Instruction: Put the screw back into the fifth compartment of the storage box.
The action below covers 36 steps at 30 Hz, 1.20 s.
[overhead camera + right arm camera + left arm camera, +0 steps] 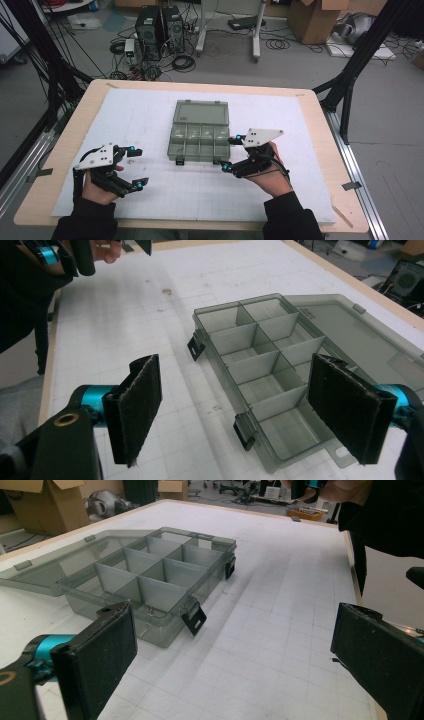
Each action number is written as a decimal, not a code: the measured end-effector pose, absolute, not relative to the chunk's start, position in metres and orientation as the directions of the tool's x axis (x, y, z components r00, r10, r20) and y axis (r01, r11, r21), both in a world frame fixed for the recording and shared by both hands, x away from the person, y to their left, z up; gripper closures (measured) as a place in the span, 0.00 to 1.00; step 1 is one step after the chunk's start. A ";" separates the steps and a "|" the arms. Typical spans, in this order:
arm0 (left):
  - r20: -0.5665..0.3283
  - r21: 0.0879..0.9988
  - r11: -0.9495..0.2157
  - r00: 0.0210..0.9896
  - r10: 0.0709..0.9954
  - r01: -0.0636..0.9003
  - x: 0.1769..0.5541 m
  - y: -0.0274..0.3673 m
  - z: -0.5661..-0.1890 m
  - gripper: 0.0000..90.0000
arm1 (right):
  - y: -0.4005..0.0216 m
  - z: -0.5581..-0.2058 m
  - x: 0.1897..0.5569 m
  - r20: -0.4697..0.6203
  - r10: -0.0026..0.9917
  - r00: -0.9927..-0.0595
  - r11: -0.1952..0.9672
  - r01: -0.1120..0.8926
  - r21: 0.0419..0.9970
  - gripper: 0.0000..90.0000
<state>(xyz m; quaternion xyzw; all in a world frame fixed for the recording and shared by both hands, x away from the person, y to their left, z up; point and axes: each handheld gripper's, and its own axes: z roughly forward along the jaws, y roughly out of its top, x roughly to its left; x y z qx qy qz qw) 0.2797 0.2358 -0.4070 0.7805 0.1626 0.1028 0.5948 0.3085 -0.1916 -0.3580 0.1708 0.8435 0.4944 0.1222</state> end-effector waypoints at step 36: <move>-0.044 0.961 -0.238 0.926 0.375 0.142 0.282 0.235 -0.410 0.06 | -0.235 -0.406 0.294 0.071 0.479 -0.875 0.346 0.263 0.901 0.11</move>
